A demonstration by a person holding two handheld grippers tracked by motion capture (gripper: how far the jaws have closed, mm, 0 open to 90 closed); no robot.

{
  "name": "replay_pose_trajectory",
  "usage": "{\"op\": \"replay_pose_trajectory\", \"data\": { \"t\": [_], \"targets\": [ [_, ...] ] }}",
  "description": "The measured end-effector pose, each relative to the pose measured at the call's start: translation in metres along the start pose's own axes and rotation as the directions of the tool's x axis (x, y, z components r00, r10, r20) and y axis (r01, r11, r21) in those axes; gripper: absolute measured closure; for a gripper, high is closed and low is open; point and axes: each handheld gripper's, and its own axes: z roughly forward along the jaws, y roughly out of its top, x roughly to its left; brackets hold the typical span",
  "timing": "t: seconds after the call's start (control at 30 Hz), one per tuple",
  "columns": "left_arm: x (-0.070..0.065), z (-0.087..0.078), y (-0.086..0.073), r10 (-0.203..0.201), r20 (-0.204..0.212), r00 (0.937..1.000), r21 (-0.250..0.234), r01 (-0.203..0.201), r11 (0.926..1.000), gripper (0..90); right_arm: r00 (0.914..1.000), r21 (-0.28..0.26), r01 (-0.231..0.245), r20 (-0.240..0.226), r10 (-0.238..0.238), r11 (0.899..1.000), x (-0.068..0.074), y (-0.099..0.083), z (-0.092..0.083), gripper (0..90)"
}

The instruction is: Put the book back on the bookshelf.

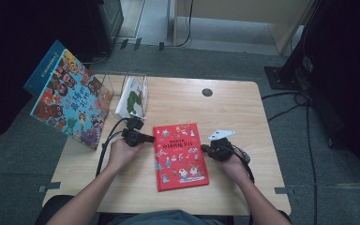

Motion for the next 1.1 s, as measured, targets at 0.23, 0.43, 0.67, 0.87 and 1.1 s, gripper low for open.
{"op": "replay_pose_trajectory", "data": {
  "t": [0.23, 0.43, 0.67, 0.87, 1.1],
  "targets": [
    [0.004, 0.001, 0.002, -0.005, 0.015, 0.9999, -0.005, 0.005, 1.0, 89.8, 0.9991, -0.005, 0.041, 0.005, -0.041, 0.999, 0.0, 0.0, 0.0, 90.0],
    [-0.003, -0.008, -0.005, 0.005, 0.012, 0.9999, -0.014, -0.005, 0.9999, 89.6, 0.9989, -0.017, 0.046, 0.012, -0.045, 0.999, 0.002, 0.0, -0.002, 87.0],
    [-0.01, -0.008, -0.02, 0.001, 0.008, 1.0, 0.015, -0.001, 0.9999, 88.5, 0.999, -0.032, 0.042, 0.016, -0.041, 0.999, 0.004, 0.001, -0.004, 83.5],
    [-0.013, -0.003, -0.021, 0.001, 0.011, 0.9999, 0.009, -0.001, 1.0, 89.0, 0.9999, -0.039, 0.01, 0.003, -0.01, 0.999, 0.001, 0.0, -0.005, 81.6],
    [-0.009, 0.002, -0.015, -0.016, 0.015, 0.9998, -0.002, 0.016, 0.9999, 87.8, 0.9978, -0.056, -0.065, -0.018, 0.064, 0.996, -0.007, -0.002, -0.007, 74.0]
  ]
}}
